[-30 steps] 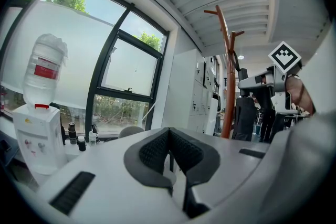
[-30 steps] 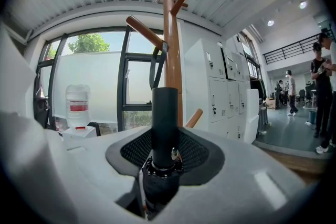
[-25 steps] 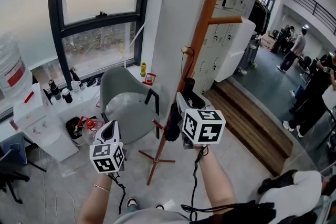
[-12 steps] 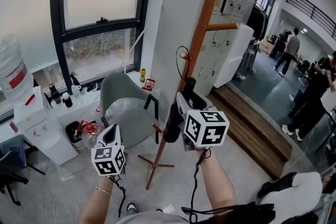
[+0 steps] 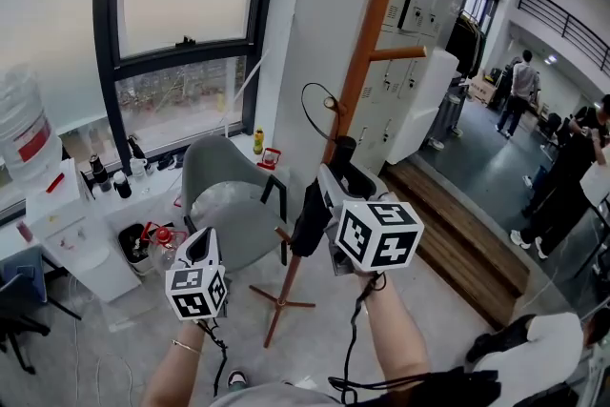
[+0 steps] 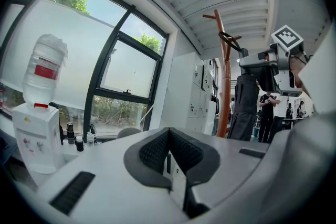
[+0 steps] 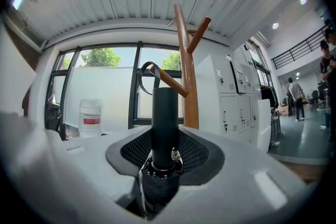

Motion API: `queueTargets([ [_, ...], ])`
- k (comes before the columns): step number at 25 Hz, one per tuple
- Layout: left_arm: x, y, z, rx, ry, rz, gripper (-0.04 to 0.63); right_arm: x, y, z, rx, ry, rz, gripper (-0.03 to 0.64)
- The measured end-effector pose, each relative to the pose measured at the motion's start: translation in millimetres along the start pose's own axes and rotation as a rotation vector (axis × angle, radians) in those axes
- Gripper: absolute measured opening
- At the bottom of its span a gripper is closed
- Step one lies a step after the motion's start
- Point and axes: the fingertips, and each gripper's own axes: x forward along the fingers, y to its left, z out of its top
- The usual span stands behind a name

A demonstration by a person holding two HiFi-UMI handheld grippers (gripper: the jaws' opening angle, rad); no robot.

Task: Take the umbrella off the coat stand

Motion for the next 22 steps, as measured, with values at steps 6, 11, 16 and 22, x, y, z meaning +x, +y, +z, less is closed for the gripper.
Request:
queueTargets([
  [6,-2,-2,4,0.004,-0.004,-0.002,0.003,-6,14,11,-0.002,-0.015,0.046,0.153],
  [11,-5,-4,9,0.012,-0.013,-0.007,0.003,-10,22,5,-0.002,-0.005,0.064,0.153],
  [16,-8,-13,17,0.011,-0.022,-0.030,0.003,-13,23,-10,0.010,0.022,0.066,0.153],
  [22,-5,-32,29,0.018,-0.037,-0.075,0.002,-22,18,-36,0.022,0.061,0.045,0.153],
])
